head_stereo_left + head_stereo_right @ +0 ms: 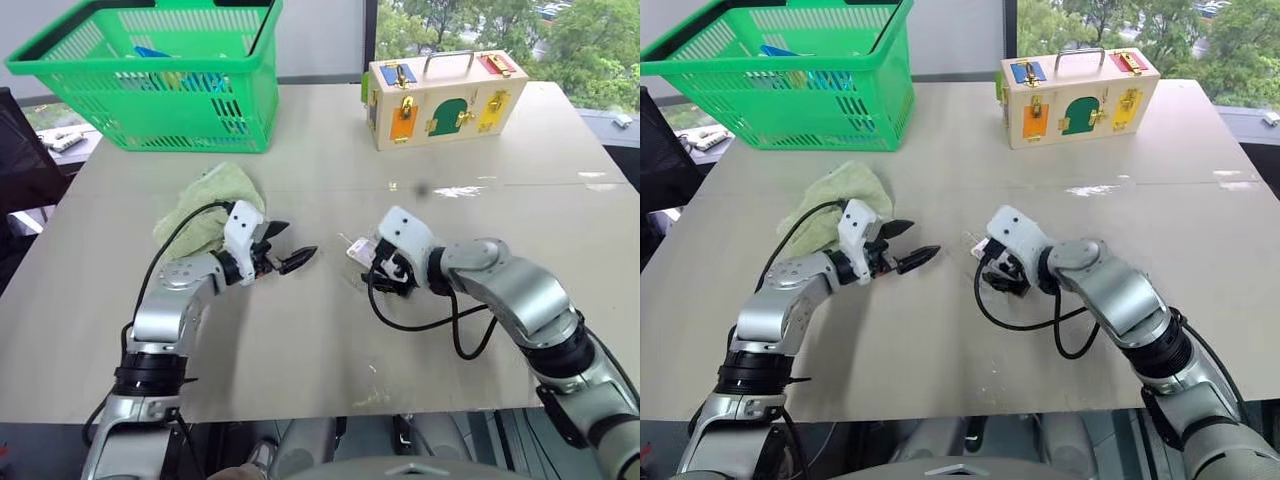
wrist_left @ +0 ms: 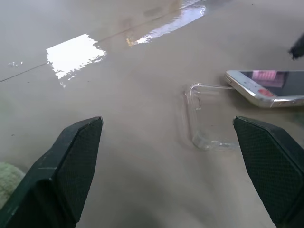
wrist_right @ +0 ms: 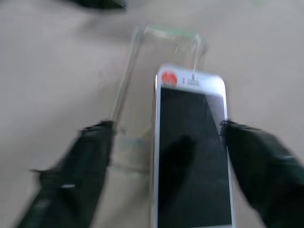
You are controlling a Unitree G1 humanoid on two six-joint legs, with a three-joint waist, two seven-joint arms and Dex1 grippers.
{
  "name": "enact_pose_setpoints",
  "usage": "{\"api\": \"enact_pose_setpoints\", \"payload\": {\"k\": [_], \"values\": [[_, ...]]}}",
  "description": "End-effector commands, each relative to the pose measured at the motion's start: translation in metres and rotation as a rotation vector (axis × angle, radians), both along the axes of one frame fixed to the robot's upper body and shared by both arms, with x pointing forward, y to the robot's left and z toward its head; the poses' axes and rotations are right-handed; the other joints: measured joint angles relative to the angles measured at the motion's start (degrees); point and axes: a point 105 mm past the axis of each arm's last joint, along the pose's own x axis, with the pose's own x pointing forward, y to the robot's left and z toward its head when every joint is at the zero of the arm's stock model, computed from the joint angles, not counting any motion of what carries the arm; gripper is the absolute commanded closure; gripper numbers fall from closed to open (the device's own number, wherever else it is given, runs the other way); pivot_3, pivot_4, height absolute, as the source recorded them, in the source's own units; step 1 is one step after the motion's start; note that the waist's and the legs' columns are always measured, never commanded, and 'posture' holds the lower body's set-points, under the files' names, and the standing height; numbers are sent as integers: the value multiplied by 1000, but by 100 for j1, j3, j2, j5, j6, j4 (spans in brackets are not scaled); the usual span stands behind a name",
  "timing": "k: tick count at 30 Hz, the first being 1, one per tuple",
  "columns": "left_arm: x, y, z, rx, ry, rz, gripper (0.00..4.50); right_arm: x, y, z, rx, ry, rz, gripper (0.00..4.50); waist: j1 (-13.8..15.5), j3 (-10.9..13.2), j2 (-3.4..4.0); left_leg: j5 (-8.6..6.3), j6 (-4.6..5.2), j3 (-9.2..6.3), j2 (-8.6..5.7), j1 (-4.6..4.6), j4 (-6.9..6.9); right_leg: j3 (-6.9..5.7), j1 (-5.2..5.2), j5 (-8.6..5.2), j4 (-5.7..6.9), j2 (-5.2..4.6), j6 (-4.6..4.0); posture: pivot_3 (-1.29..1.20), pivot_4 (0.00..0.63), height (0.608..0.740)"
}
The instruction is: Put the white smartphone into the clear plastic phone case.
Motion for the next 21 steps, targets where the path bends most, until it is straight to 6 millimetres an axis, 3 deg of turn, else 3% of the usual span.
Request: {"api": "enact_pose_setpoints", "payload": {"k": [1, 6, 9, 15, 18, 20, 21], "values": [[7, 1, 12, 15, -48, -23, 0, 3, -7, 20, 62, -43, -35, 240, -4, 0, 0, 0, 0, 0, 0, -1, 0, 0, 0, 0, 0, 0, 0, 0, 150, 740], [20, -3, 20, 5, -76, 0, 0, -6, 6, 25, -7, -204, 120, 240, -12, 0, 0, 2, -3, 0, -1, -1, 0, 0, -2, 0, 3, 0, 0, 0, 150, 740], [23, 0, 21, -1, -82, 35, 0, -12, 28, 26, 25, -287, 271, 99, -67, -1, -1, 5, -8, 7, 0, 3, 0, 4, -1, 0, 3, 1, 1, 0, 150, 740], [13, 1, 32, 4, -92, 56, 0, -15, 55, 33, 134, -325, 519, 99, -137, 1, -4, 9, -15, 9, 0, 3, 6, 9, 1, 1, 10, 2, 2, 0, 150, 740], [10, 11, 35, 5, -90, 106, 0, -13, 63, 23, 145, -278, 577, 910, -141, 1, -4, 9, -14, 6, 2, 7, 8, 9, 2, 1, 13, 6, 1, 0, 150, 740], [7, 15, 37, 4, -91, 126, 0, -15, 64, 14, 132, -250, 611, 2027, -144, 1, -4, 9, -16, 5, 3, 9, 8, 10, 2, 0, 16, 7, 0, 0, 150, 740], [5, 16, 38, -1, -92, 137, 0, -18, 64, 10, 132, -225, 624, 2309, -142, 1, -4, 9, -16, 5, 3, 9, 8, 11, 2, 1, 16, 7, 0, 0, 150, 740]]}}
